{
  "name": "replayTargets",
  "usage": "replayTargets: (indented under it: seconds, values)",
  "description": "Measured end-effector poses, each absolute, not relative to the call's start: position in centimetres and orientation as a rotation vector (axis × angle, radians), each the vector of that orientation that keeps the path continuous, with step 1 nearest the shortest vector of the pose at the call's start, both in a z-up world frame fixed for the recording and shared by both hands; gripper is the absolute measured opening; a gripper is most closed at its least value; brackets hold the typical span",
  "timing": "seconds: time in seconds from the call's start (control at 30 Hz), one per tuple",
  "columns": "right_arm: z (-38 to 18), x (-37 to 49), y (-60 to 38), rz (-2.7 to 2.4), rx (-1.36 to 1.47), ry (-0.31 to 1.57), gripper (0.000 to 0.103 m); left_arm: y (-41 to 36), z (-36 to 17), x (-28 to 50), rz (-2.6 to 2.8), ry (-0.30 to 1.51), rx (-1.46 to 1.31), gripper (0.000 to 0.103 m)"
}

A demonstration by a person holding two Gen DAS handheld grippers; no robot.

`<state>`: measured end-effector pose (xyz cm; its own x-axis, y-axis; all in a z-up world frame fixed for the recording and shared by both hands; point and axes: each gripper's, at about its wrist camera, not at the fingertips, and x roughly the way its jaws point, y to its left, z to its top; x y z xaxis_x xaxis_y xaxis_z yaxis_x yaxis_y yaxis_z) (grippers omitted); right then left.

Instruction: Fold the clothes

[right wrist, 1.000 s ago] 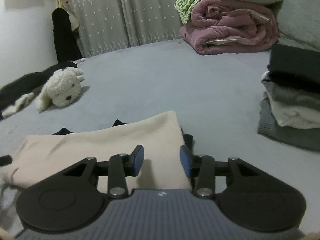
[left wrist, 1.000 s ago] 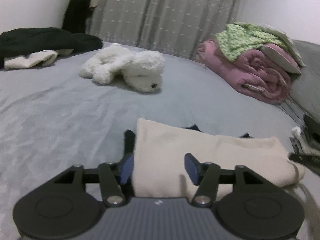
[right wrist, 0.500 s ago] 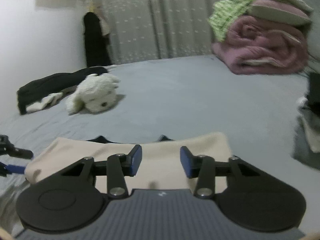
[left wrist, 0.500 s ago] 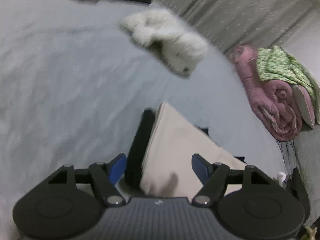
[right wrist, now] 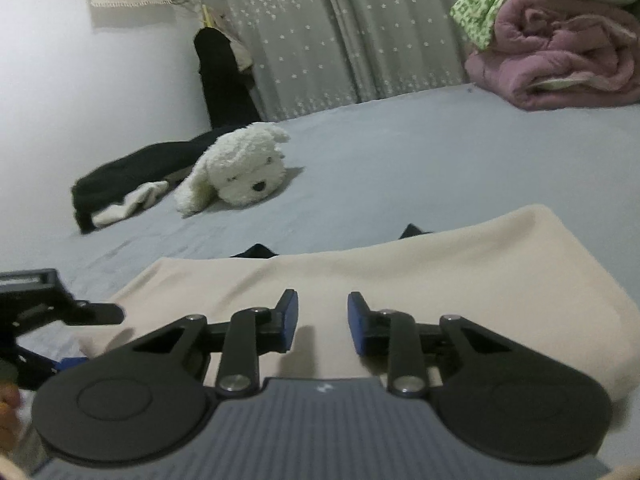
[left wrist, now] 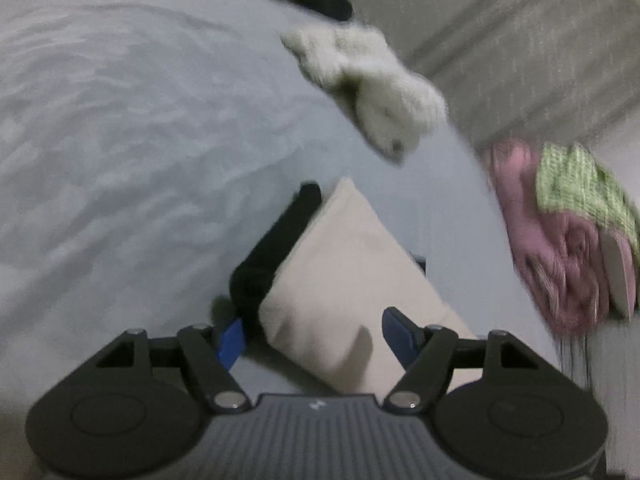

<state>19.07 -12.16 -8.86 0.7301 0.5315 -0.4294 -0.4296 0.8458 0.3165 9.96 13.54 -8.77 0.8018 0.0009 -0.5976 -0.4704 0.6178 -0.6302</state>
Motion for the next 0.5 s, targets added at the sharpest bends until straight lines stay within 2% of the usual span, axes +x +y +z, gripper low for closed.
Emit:
replayTargets:
  seconds: [0.07, 0.13, 0.17, 0.27, 0.5]
  values:
    - [-8.9, 19.1, -12.2, 0.552, 0.224, 0.542, 0.028, 12.4, -9.3, 9.4, 0.343, 0.507, -0.878, 0.067]
    - [-9.0, 19.1, -12.3, 0.57, 0.241, 0.547, 0.028, 11.2, -9.8, 8.8, 0.387, 0.431, -0.867, 0.055]
    - [-9.0, 19.0, -12.4, 0.58, 0.253, 0.549, 0.028, 10.6, -10.0, 8.6, 0.403, 0.403, -0.843, 0.045]
    - [-8.8, 19.1, -12.7, 0.619, 0.292, 0.557, 0.027, 9.7, -10.1, 8.1, 0.411, 0.336, -0.782, 0.034]
    - [-9.4, 19.3, -11.3, 0.636, 0.21, 0.621, 0.024, 7.7, -6.4, 8.0, 0.317, 0.177, -0.644, 0.029]
